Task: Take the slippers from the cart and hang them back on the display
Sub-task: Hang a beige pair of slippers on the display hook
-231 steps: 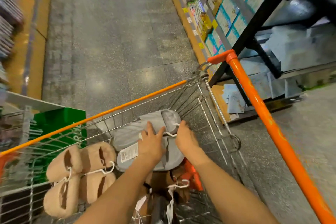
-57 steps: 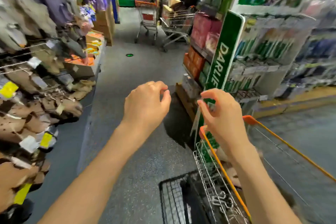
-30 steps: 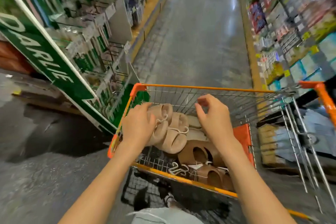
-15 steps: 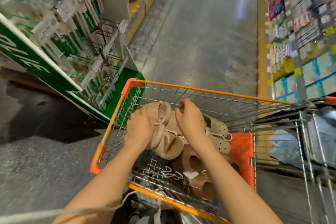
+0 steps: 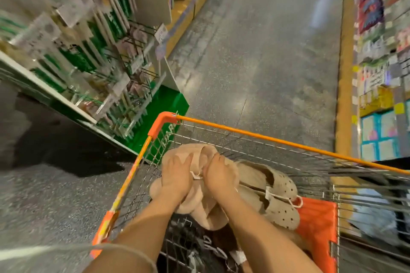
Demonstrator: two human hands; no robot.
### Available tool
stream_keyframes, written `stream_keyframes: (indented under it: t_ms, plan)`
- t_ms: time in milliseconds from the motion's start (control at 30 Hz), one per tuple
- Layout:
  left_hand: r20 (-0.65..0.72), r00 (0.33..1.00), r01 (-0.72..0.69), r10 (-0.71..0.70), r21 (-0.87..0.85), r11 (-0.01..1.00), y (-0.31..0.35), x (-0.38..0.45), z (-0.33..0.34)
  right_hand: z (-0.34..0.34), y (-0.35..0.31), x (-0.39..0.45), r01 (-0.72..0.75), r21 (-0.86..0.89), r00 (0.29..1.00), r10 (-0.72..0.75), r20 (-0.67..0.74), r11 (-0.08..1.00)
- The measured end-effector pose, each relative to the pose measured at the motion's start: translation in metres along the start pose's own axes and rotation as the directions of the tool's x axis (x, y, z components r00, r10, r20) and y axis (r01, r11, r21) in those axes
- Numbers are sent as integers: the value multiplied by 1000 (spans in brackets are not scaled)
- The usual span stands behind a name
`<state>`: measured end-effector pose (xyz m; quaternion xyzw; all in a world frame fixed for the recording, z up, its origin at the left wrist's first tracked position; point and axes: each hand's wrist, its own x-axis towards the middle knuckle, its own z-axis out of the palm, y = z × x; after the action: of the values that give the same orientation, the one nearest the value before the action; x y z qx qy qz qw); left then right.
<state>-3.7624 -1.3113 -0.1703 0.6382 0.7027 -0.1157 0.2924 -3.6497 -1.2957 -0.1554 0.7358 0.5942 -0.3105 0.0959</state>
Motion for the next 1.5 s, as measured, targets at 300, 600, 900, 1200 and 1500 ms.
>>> stream_keyframes:
  t_ms: [300,600,900,1200,1500]
  plan:
    - [130,988,-104,88,122,987,3,3,14,22,1,14,-41,-73,999,43,28,997]
    - [78,993,-104,91,168,980,31,-8,2,-21,-2,-6,93,-177,994,-101,-37,980]
    - [-334,943,24,1,70,997,36,-46,-57,-97,-47,-61,466,-340,859,-510,-48,817]
    - [-555,817,2,-153,-262,965,-5,-153,-136,-170,-117,-181,677,-608,388,-903,-182,414]
    - [-711,449,231,-541,-492,839,-110,-338,-184,-161,-217,-375,683,-728,5,-998,-66,52]
